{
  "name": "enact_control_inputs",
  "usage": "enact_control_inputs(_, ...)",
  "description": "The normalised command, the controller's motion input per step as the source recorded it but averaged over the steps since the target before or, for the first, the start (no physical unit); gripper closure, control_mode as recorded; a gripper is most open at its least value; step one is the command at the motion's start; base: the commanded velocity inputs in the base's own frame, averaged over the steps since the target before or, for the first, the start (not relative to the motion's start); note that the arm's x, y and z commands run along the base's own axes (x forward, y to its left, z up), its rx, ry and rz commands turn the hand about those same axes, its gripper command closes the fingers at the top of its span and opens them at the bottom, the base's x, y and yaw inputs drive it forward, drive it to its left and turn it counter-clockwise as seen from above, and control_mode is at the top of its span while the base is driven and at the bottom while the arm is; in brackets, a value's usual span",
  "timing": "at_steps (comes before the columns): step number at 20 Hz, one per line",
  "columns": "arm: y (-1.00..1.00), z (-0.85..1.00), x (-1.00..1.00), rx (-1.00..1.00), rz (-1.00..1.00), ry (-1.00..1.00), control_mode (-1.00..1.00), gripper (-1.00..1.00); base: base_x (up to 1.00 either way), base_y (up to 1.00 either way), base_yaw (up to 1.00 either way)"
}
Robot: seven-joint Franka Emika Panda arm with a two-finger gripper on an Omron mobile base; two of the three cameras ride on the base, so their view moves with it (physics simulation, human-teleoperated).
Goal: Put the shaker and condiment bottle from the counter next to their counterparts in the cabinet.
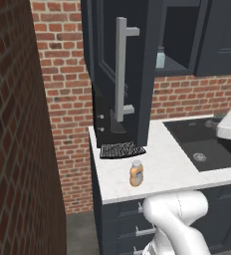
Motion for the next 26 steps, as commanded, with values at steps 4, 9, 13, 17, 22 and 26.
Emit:
enact_control_inputs(4,0.03,-0.59,0.04,-0.04,0.46,-0.01,-1.00,-1.00,0.00,0.00,0.00)
enact_control_inputs(9,0.18,-0.48,0.10,-0.08,0.41,0.00,-1.00,-1.00,0.00,0.00,0.00)
enact_control_inputs(13,0.21,-0.18,0.09,-0.06,0.38,0.00,-1.00,-1.00,0.00,0.00,0.00)
enact_control_inputs(17,0.34,-0.04,0.04,-0.05,0.29,-0.04,-1.00,-1.00,0.00,0.00,0.00)
enact_control_inputs(22,0.11,-0.26,-0.02,-0.04,0.23,-0.09,-1.00,-1.00,0.00,0.00,0.00)
enact_control_inputs(26,0.04,-0.82,-0.16,-0.05,0.14,-0.15,-1.00,-1.00,0.00,0.00,0.00)
